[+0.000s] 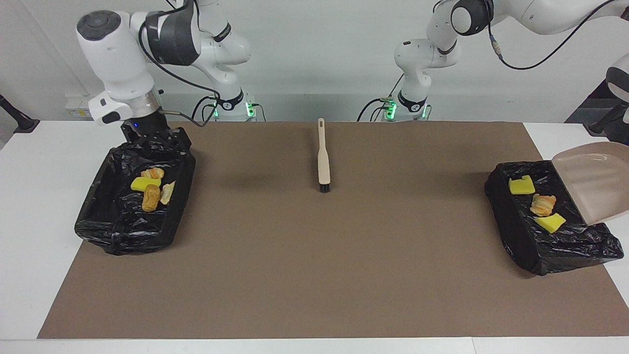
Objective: Sweep and dump trash in bin
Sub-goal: 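Lower the dustpan onto the table center and open the left gripper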
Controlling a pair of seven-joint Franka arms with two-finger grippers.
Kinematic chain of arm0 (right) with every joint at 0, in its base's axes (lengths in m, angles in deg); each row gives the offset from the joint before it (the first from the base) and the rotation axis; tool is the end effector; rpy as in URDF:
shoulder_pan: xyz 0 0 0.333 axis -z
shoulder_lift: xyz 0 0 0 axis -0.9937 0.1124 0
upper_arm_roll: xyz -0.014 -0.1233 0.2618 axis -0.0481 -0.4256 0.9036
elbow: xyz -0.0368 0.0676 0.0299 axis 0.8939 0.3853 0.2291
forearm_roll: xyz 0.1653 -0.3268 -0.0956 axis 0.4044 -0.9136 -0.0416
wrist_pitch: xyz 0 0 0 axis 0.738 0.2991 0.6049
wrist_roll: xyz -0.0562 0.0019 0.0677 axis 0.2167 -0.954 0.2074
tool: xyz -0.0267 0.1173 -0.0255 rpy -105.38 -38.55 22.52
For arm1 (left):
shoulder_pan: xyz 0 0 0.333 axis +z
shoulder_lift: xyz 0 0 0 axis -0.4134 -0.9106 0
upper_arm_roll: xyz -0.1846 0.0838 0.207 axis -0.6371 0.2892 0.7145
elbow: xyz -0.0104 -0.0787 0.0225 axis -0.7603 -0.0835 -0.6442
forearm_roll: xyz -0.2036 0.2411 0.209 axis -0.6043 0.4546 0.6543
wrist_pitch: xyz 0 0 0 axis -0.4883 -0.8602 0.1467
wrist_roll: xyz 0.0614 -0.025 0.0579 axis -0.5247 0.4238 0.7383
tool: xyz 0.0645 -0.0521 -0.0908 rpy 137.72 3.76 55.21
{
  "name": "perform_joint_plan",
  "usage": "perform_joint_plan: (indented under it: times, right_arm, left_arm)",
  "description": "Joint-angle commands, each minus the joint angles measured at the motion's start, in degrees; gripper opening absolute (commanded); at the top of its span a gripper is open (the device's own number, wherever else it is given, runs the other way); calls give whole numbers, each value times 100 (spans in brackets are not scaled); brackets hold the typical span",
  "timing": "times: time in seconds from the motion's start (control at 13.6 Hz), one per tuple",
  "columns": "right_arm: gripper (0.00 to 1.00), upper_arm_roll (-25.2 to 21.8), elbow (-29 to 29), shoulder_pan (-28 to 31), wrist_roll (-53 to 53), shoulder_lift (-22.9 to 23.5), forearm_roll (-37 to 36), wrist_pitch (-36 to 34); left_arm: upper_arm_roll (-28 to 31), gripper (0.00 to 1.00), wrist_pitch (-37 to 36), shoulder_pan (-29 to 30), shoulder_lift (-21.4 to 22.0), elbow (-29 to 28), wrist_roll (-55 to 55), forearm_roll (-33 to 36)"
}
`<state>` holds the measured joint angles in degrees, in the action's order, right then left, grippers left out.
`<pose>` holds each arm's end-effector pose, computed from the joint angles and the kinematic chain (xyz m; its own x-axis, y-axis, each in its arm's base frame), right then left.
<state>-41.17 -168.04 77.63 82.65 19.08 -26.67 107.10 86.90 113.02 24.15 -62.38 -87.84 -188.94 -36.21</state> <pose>0.5039 -0.0350 0.5784 0.9875 -0.1537 -0.0351 -0.1525 -0.9877 0.0336 0.6070 0.2354 0.5558 -0.0696 -0.7594 -0.6468 -0.9976 0.0571 0.0404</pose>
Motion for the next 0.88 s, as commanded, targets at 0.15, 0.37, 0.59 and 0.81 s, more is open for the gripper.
perform_joint_plan:
  times: [0.15,0.37,0.59,0.81]
  right_arm:
    - [100,49,-23,311,323,31,285,29]
    - [100,-39,335,258,702,66,188,-198]
    - [100,-135,399,-83,659,75,65,-367]
    - [100,-153,364,-15,685,58,65,-296]
  left_arm:
    - [-790,0,-525,-105,478,-573,1659,-638]
    - [-1055,0,-727,-114,523,-741,2214,-1236]
    - [-1624,0,-894,-184,575,-1074,3976,-1571]
    - [-2424,0,-930,-193,488,-1382,6391,-1905]
